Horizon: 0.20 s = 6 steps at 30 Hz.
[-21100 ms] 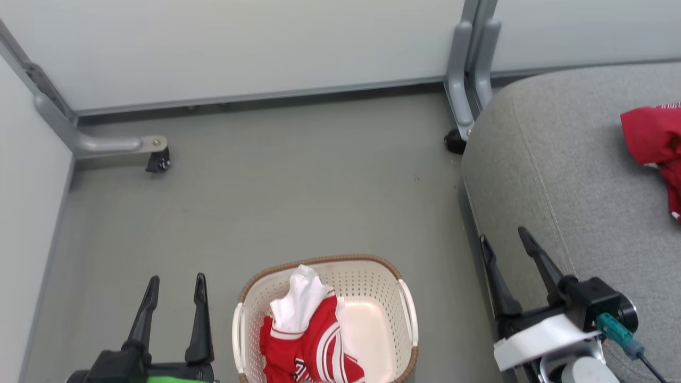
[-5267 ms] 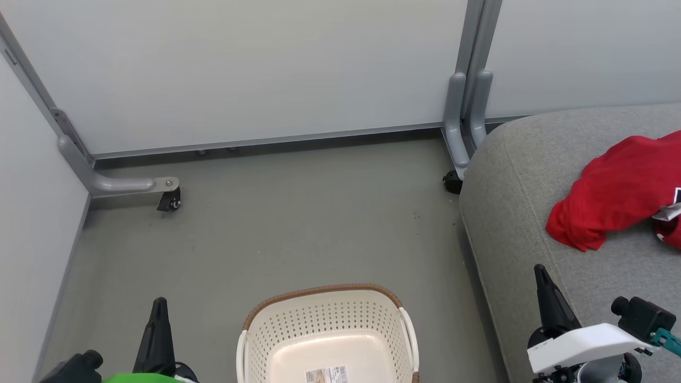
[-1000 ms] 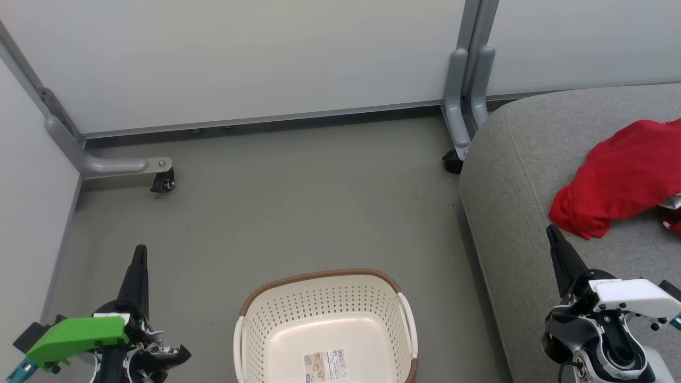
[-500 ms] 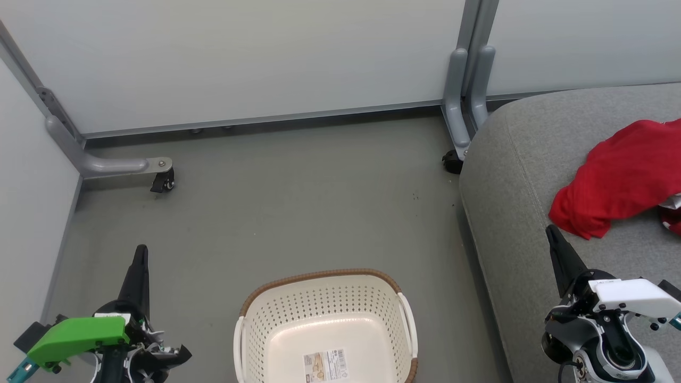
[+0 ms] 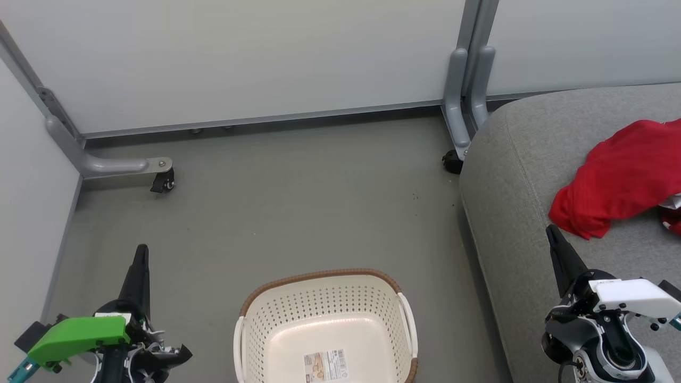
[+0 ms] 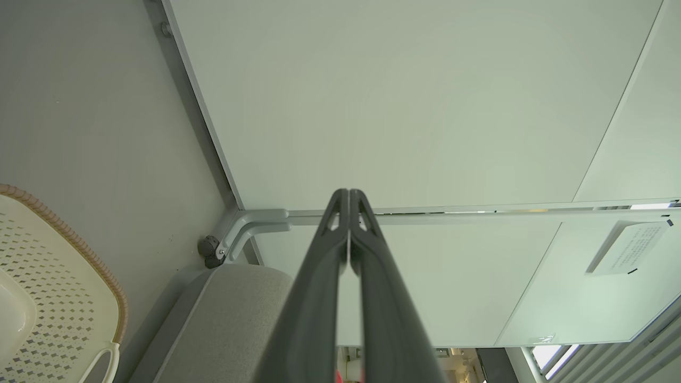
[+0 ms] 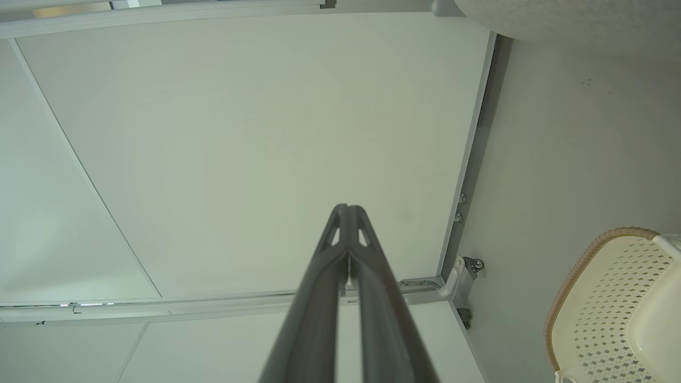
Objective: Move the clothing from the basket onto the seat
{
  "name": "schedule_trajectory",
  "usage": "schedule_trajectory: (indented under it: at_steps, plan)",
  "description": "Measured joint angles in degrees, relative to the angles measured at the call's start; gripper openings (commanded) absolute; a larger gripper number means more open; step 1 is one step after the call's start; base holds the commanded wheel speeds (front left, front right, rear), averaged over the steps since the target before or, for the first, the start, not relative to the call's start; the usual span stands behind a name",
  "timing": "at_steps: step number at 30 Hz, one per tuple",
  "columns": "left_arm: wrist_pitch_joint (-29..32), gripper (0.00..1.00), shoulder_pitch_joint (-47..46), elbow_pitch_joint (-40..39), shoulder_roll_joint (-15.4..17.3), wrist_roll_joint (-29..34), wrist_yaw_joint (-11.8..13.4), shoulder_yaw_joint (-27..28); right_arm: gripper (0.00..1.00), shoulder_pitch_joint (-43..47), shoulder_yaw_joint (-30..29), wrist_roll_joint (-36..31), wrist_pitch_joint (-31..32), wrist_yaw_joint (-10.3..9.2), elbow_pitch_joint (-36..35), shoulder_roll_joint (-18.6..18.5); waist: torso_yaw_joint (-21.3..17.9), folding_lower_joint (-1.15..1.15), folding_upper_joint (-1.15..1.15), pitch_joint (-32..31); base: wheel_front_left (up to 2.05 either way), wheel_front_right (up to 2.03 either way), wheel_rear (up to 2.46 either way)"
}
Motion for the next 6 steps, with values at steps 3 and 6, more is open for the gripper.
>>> schedule_trajectory:
  at_steps: [3,6]
  plan:
    - [0.0,0.0,0.0,0.0,0.0,0.0,0.0,0.0,0.0,0.0,0.0,0.0,0.0,0.0,0.0,0.0,0.0,0.0,0.0,0.0,0.0,0.0,0.0]
    - [0.0,0.0,0.0,0.0,0.0,0.0,0.0,0.1,0.0,0.0,-0.1,0.0,0.0,0.0,0.0,0.0,0.0,0.0,0.0,0.0,0.0,0.0,0.0]
